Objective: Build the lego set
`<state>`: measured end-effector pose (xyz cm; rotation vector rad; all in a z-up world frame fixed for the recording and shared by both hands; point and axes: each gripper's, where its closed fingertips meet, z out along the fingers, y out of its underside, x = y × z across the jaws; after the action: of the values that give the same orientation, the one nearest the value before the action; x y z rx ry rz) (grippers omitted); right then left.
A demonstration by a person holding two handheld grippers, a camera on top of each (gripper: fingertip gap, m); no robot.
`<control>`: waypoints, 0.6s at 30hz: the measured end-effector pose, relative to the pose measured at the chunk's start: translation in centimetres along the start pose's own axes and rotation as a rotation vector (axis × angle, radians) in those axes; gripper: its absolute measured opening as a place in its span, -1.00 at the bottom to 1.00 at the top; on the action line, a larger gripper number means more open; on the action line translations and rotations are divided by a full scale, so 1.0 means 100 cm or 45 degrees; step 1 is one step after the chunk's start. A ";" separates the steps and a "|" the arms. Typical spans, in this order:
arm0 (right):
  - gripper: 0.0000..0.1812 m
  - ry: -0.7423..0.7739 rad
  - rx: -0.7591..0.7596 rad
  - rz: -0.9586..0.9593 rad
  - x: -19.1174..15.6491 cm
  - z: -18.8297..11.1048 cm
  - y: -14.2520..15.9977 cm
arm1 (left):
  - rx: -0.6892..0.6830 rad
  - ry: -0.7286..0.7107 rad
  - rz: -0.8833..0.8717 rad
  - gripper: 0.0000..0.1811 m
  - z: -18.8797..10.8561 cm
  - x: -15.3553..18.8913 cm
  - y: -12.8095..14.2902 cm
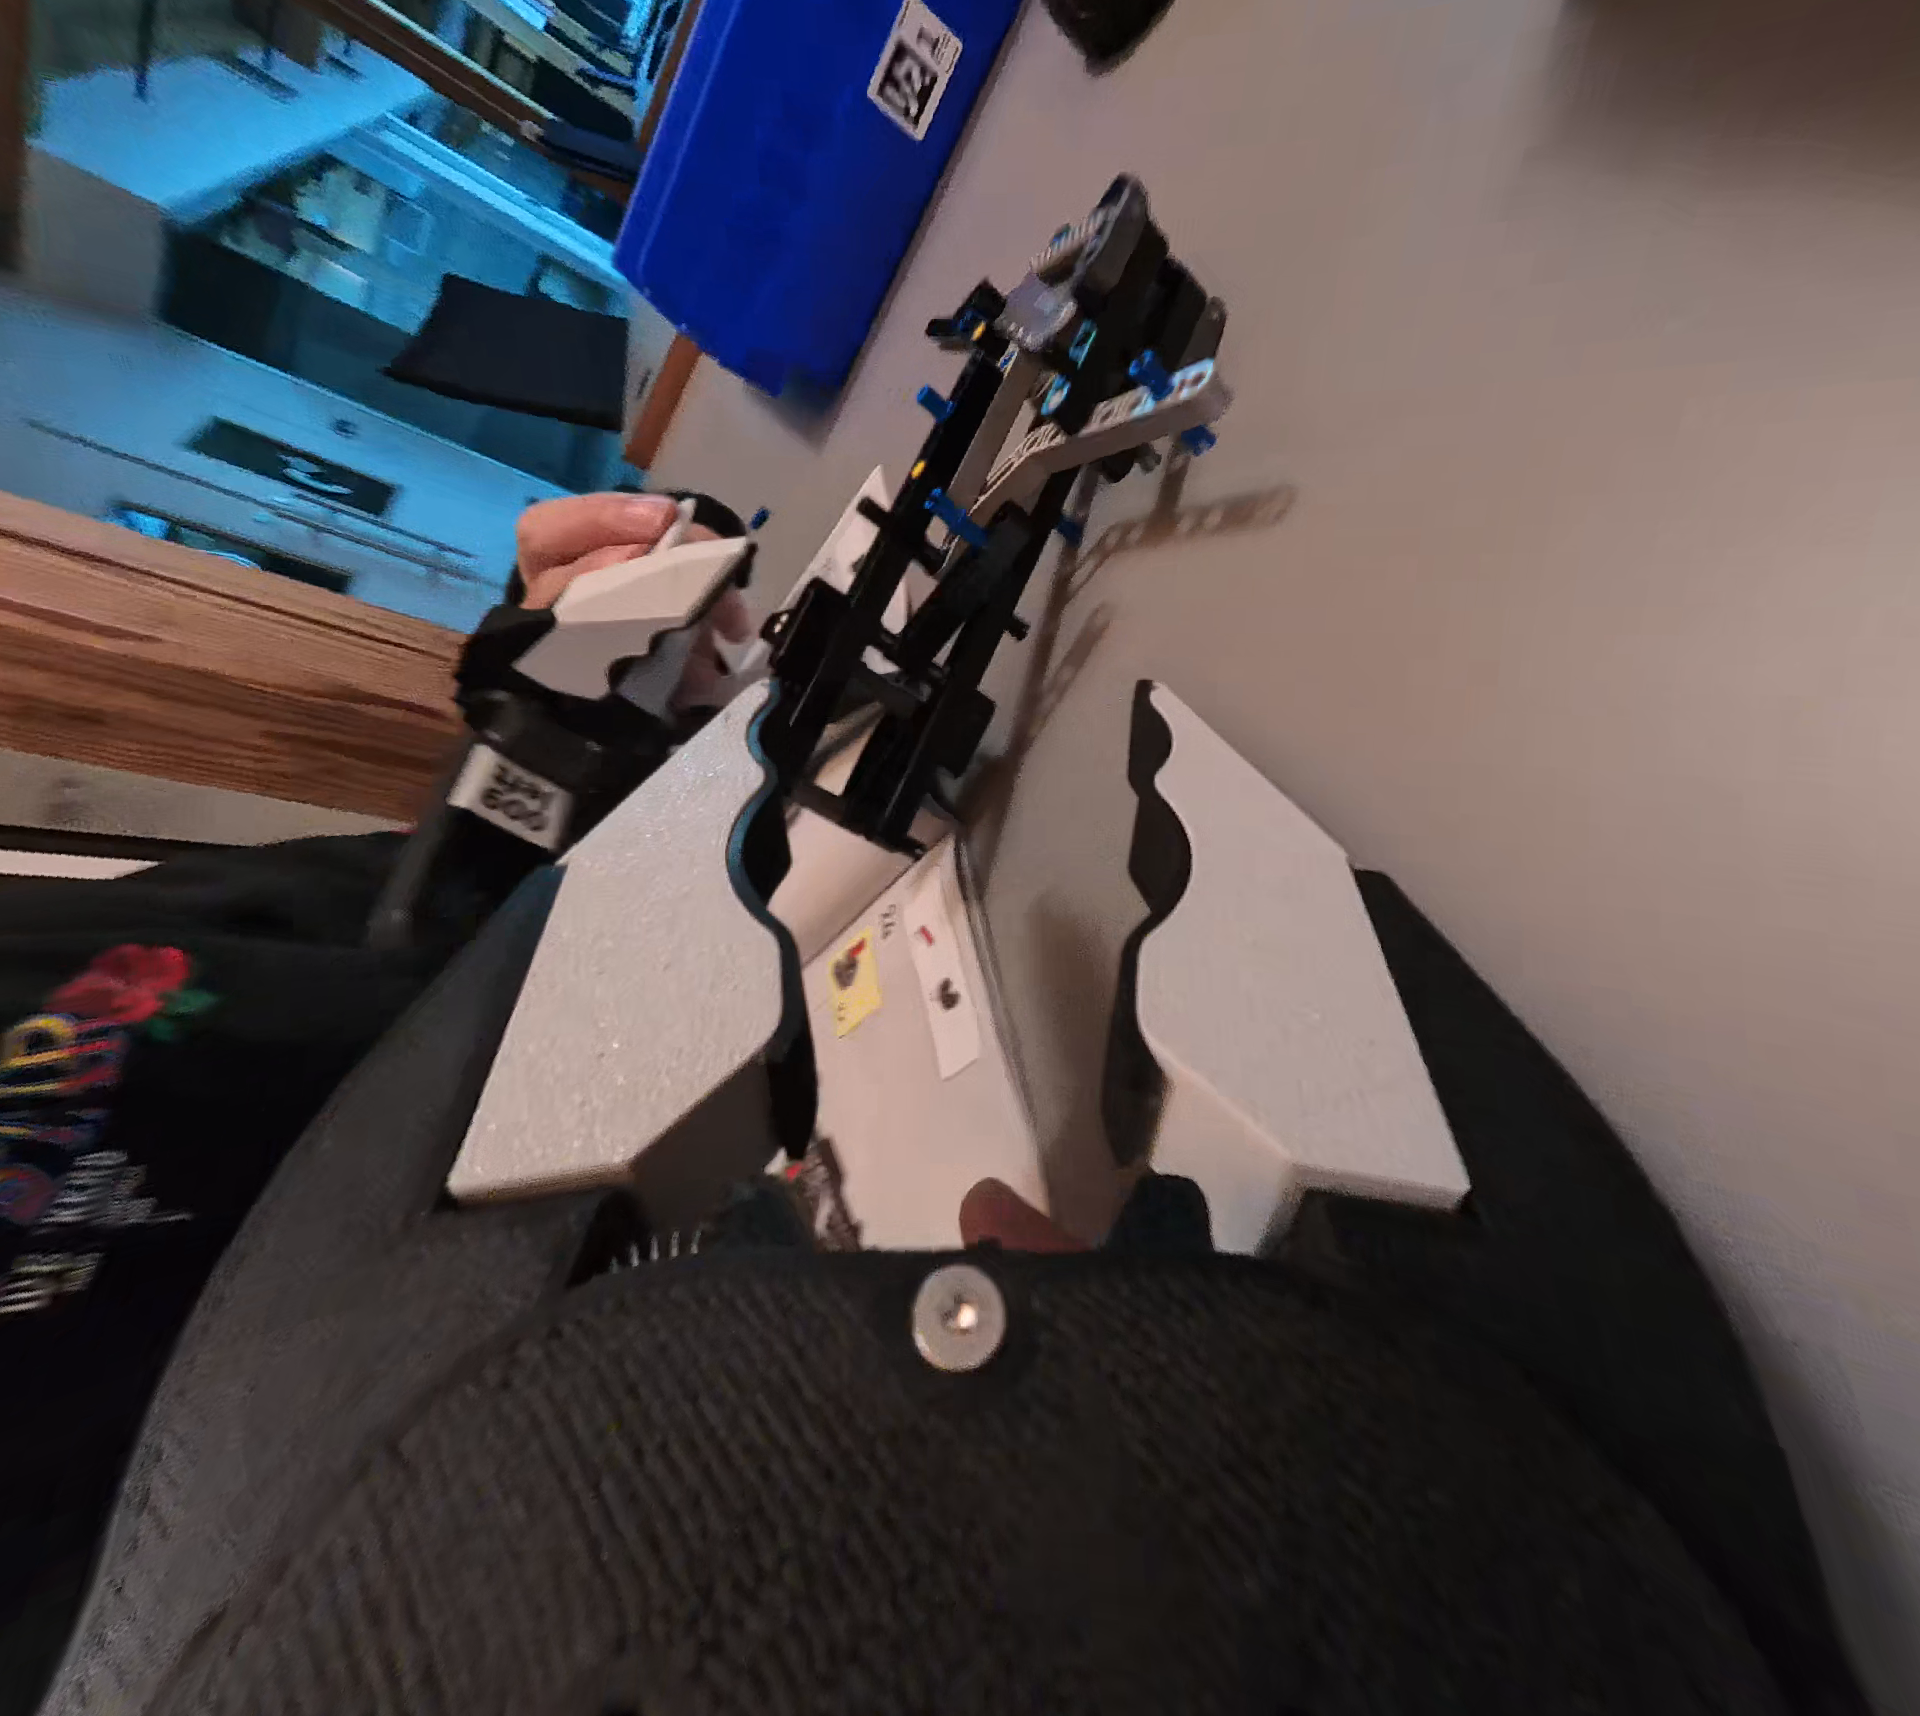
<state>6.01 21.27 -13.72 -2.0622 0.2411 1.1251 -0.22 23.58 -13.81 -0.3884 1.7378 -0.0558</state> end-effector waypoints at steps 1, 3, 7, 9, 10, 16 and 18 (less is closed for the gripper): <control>-0.32 0.024 0.046 -0.072 0.001 -0.003 -0.006 | 0.029 0.016 -0.039 -0.42 -0.002 -0.001 -0.002; -0.32 0.057 0.123 -0.278 0.000 -0.006 -0.015 | 0.081 0.064 -0.096 -0.37 -0.002 -0.002 -0.006; -0.31 0.200 0.105 -0.704 0.007 -0.002 -0.011 | 0.081 0.157 -0.013 -0.25 0.004 0.007 -0.006; -0.27 0.252 0.094 -0.900 0.004 0.000 -0.010 | 0.058 0.184 0.097 -0.25 0.008 0.012 -0.002; -0.24 0.297 0.088 -1.037 0.003 0.000 -0.010 | 0.051 0.182 0.145 -0.26 0.009 0.013 -0.002; -0.04 0.715 -0.105 -2.008 0.011 0.006 -0.006 | 0.051 0.142 0.231 -0.26 0.021 0.014 -0.008; -0.04 0.764 -0.111 -2.286 0.009 0.016 -0.001 | 0.059 0.135 0.206 -0.28 0.023 0.015 -0.009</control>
<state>5.60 22.58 -14.87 -1.6197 -1.1692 -0.5770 1.95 22.71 -15.43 -0.2134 1.8634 -0.0001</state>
